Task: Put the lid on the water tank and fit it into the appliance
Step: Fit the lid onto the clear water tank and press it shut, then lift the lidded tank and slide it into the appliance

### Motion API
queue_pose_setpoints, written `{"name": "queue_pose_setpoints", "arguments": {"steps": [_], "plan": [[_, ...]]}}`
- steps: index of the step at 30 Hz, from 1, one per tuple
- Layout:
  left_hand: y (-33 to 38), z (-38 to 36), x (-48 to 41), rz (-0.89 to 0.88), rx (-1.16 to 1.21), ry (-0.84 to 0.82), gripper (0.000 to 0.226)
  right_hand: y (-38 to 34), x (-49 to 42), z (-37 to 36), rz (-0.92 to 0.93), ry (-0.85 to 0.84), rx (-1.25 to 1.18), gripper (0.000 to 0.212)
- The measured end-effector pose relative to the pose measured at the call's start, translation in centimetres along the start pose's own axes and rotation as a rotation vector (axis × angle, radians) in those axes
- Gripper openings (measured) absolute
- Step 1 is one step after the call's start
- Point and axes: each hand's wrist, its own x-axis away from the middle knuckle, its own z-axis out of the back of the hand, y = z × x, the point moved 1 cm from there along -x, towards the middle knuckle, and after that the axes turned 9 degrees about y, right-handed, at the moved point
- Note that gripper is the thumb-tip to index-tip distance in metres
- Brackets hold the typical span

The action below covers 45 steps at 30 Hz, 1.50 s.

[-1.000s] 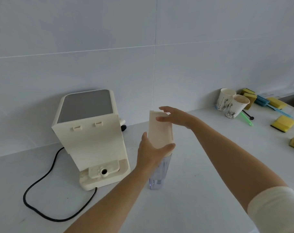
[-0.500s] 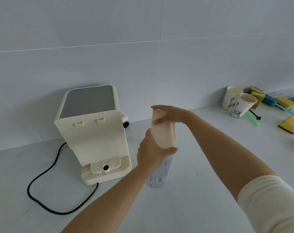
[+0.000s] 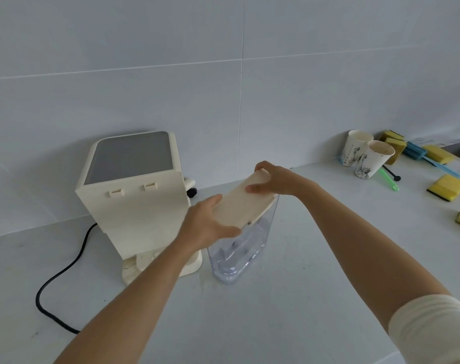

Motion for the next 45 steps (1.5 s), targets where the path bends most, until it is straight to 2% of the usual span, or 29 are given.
{"name": "queue_pose_setpoints", "arguments": {"steps": [2, 4, 13, 20, 23, 28, 31, 33, 35, 38, 45], "plan": [[-0.8, 1.0, -0.6, 0.014, 0.025, 0.010, 0.077, 0.2, 0.4, -0.1, -0.023, 0.004, -0.017, 0.068], [-1.6, 1.6, -1.3, 0.016, 0.056, 0.010, 0.081, 0.4, 0.7, -0.3, -0.044, 0.012, -0.020, 0.071], [-4.2, 2.3, -3.6, -0.042, 0.173, 0.002, 0.079, 2.0, 2.3, -0.2, -0.133, 0.021, -0.048, 0.069], [-5.1, 2.1, -4.4, -0.079, 0.224, -0.052, 0.073, 2.8, 3.0, -0.5, -0.106, 0.074, -0.057, 0.072], [-5.2, 1.9, -4.3, -0.083, 0.255, -0.081, 0.070, 3.2, 3.3, -0.7, -0.103, 0.042, -0.081, 0.083], [-6.2, 0.6, -3.7, 0.038, 0.406, -0.122, 0.094, 4.4, 4.1, -1.1, -0.089, -0.008, -0.191, 0.115], [-6.9, -0.7, -3.3, 0.036, 0.415, -0.170, 0.085, 5.2, 4.7, -1.5, -0.063, -0.064, -0.292, 0.123], [-7.4, -1.6, -3.1, 0.038, 0.413, -0.189, 0.083, 5.8, 5.0, -2.4, -0.055, -0.102, -0.310, 0.122], [-8.0, -2.4, -3.0, 0.053, 0.409, -0.208, 0.091, 6.3, 5.2, -3.7, -0.081, -0.117, -0.232, 0.122], [-8.7, -3.4, -3.0, 0.103, 0.395, -0.237, 0.095, 7.0, 5.1, -5.1, -0.117, -0.078, -0.179, 0.119], [-9.5, -4.2, -3.5, 0.150, 0.154, -0.145, 0.075, 7.2, 4.6, -6.6, -0.155, 0.064, -0.265, 0.106]]}}
